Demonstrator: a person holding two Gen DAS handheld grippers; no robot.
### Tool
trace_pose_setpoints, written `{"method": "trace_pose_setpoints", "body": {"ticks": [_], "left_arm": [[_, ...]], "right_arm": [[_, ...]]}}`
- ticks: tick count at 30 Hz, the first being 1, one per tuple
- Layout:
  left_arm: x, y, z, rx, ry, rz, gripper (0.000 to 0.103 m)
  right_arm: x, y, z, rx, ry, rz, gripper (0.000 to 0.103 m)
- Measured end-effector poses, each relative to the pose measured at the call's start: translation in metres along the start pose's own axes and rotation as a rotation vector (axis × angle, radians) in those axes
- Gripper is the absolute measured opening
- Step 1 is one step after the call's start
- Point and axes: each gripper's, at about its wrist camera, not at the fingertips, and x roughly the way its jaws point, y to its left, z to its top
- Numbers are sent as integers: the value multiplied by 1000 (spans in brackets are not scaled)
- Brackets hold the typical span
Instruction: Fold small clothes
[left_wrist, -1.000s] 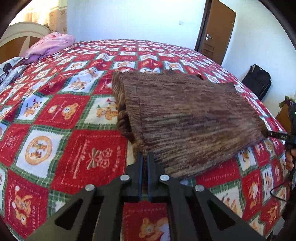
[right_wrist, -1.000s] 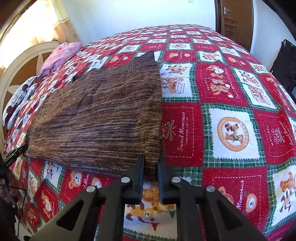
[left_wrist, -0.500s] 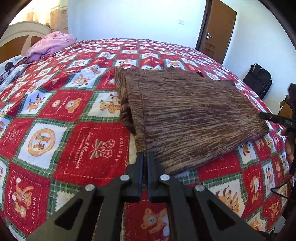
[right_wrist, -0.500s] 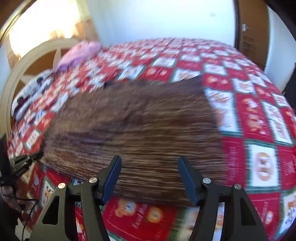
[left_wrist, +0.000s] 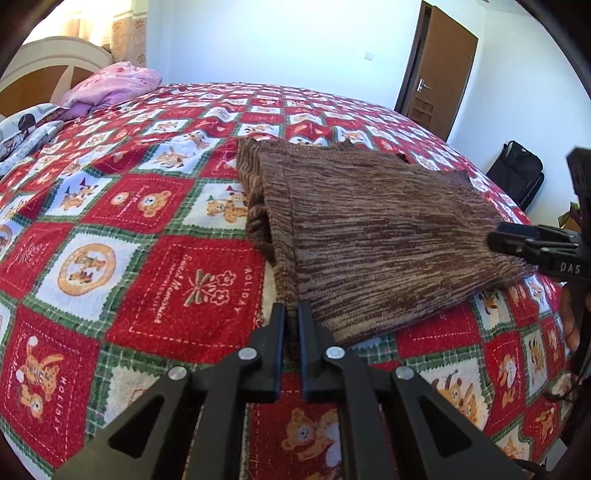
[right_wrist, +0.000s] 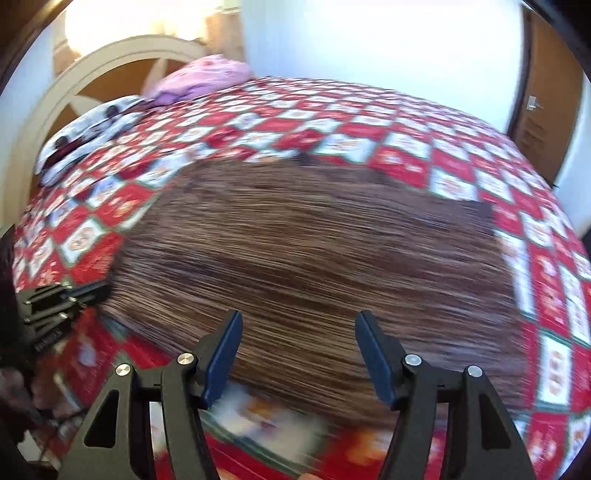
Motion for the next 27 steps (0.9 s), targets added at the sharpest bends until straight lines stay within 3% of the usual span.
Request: {"method": "trace_pose_setpoints", "body": {"ticks": [3, 7, 11, 12, 15, 23, 27], "left_arm": [[-1, 0, -1, -2, -8, 10, 13], [-3, 2, -3, -10, -16, 8, 19], [-4, 3, -3, -15, -13, -1, 25], [-5, 3, -3, -16, -12, 2, 30], [-8, 3, -6, -19, -14, 32, 62], [-16, 11, -12, -40, -11, 49, 63], [-21, 19, -13, -52, -16, 70, 63]], "right_arm": [[24, 22, -13, -24, 63, 16, 64], [16, 37, -32, -66, 3, -44, 64], [12, 35, -33, -65, 32, -29, 64], [11, 35, -30, -65, 42, -30, 64], [4, 42, -17, -54, 7, -12, 64], [25, 82, 15, -92, -42, 51, 64], [49, 98, 10, -103, 52, 112, 64]]}}
